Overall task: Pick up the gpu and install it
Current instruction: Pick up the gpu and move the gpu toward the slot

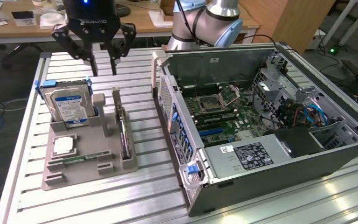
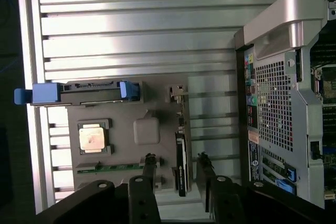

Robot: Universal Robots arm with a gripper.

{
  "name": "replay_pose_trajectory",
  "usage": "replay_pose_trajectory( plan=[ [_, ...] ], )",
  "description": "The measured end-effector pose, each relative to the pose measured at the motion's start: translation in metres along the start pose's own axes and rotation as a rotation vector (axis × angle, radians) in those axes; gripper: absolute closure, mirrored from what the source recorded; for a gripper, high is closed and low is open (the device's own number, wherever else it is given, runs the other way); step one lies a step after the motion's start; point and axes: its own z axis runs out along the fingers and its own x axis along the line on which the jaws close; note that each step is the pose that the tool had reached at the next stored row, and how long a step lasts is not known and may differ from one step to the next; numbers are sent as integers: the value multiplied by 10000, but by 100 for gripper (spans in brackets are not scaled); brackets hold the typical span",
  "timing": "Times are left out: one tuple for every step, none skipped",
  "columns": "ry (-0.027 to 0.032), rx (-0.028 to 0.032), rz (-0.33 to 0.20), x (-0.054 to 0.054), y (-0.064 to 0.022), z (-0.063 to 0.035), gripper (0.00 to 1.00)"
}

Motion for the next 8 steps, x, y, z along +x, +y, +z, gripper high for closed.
replay_pose_trajectory(
  plan=[
    [0,0,0,0,0,0,59],
    [0,0,0,0,0,0,53],
    [0,0,0,0,0,0,47],
    [0,0,0,0,0,0,47],
    [0,0,0,0,0,0,42],
    [0,0,0,0,0,0,36],
    [0,0,0,0,0,1,36],
    [3,-1,-1,1,0,4,29]
  ],
)
